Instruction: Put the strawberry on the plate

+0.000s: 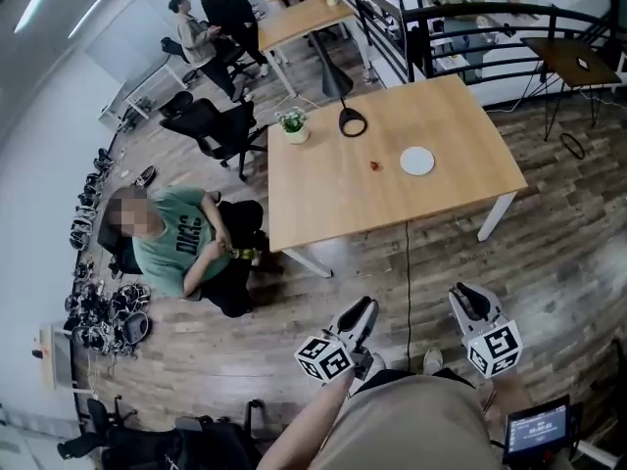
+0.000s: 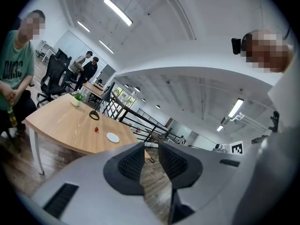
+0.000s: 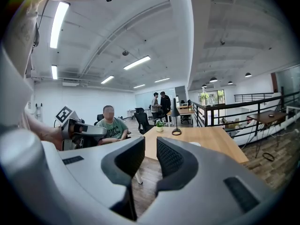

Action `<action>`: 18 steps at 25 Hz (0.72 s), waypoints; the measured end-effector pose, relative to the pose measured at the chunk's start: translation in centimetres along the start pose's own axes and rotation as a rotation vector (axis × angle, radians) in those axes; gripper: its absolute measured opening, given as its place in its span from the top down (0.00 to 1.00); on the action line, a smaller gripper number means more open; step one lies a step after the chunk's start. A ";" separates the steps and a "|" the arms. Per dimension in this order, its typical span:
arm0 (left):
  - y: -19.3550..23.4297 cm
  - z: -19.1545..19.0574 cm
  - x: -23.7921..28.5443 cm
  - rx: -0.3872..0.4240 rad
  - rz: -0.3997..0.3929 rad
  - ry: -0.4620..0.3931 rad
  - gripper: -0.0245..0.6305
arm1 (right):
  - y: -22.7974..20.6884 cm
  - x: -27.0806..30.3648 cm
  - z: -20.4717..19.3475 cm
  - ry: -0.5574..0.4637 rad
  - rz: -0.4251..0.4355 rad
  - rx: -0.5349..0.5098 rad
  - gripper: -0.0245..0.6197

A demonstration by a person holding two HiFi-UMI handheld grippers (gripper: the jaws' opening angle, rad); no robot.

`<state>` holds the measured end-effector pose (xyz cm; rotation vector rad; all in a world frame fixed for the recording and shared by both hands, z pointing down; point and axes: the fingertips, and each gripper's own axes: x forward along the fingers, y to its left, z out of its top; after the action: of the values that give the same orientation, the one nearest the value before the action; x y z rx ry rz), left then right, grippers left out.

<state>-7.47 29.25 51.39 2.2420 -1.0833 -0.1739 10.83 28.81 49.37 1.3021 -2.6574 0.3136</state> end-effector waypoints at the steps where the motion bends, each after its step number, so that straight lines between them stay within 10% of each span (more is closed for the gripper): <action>1: -0.1 0.2 0.0 0.004 0.007 -0.005 0.85 | 0.0 0.1 0.0 -0.005 0.003 -0.002 0.87; 18: -2.6 -0.3 0.8 0.014 0.067 -0.061 0.85 | -2.1 -0.9 0.9 -0.018 0.068 -0.032 0.87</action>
<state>-5.12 29.95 50.24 2.2227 -1.1936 -0.2086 12.93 27.99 48.50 1.2127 -2.7151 0.2680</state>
